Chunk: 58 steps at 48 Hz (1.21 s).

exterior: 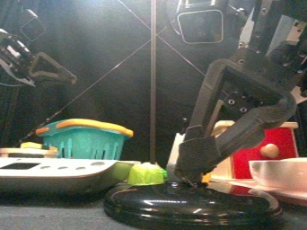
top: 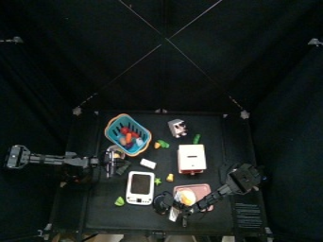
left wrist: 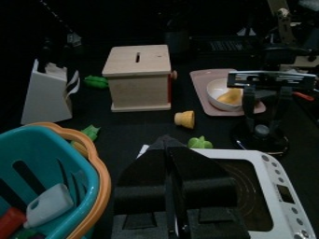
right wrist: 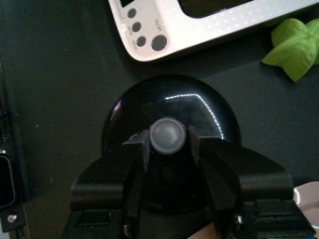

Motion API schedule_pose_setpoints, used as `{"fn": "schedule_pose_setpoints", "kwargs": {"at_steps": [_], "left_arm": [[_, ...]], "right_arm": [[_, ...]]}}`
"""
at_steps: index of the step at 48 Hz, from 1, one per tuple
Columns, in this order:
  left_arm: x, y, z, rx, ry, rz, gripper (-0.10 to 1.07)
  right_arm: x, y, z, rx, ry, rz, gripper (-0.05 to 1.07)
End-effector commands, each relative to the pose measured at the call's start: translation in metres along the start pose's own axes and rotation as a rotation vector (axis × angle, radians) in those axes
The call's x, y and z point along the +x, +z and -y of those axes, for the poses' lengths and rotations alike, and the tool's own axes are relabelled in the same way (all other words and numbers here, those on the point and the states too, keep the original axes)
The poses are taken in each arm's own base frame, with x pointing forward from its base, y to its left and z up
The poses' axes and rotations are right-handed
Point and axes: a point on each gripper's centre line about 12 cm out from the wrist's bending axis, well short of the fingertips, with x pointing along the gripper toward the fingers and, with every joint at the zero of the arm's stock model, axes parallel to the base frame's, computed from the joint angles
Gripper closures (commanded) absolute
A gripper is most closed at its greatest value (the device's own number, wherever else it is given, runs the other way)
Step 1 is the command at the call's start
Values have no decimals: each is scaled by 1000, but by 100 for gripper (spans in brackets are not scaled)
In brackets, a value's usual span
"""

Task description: Grab pot lid

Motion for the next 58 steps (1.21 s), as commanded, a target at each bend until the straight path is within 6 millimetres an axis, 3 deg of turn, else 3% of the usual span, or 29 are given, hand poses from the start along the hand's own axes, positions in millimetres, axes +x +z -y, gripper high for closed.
{"fn": "schedule_pose_setpoints", "kwargs": {"at_steps": [1,28,58], "left_arm": [[2,5,-1,-2,3,15,67],[2,5,-1,-2,3,15,67],[2,5,-1,-3,2,12,67]], "right_arm": [[-4,12,-2,26,11,22,34],[-22,31,1,49,13,74,37],[-28,31,4,52,14,75,37]]}}
